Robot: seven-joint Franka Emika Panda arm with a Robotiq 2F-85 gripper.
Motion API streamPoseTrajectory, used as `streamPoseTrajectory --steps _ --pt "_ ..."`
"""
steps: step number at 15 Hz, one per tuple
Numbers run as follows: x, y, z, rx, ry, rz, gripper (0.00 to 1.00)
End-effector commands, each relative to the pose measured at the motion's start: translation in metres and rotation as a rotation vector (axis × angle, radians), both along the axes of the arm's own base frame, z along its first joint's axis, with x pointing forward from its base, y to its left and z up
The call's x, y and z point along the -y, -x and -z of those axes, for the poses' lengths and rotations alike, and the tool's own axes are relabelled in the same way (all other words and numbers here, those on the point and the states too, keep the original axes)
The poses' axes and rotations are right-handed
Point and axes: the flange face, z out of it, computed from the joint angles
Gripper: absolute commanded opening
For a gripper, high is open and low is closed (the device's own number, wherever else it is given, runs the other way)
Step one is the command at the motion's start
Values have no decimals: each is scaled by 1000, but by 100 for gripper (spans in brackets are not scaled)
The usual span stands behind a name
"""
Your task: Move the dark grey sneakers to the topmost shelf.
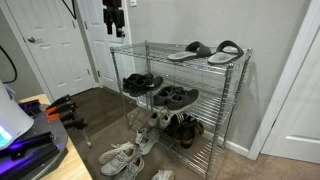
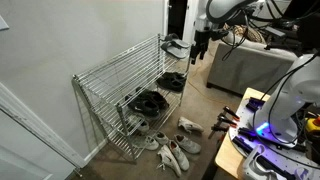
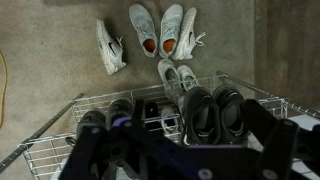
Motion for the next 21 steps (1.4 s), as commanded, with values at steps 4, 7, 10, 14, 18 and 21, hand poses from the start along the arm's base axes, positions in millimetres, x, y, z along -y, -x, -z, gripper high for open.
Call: streamPoseTrajectory --steps 4,7,10,14,18,21 --pt "8 6 4 37 -4 16 100" --pt "23 18 19 130 2 27 100" --pt "47 27 48 258 33 36 100" --pt "76 31 94 382 68 76 100" --pt "89 19 120 458 87 103 100" --pt "82 2 125 464 64 100 100"
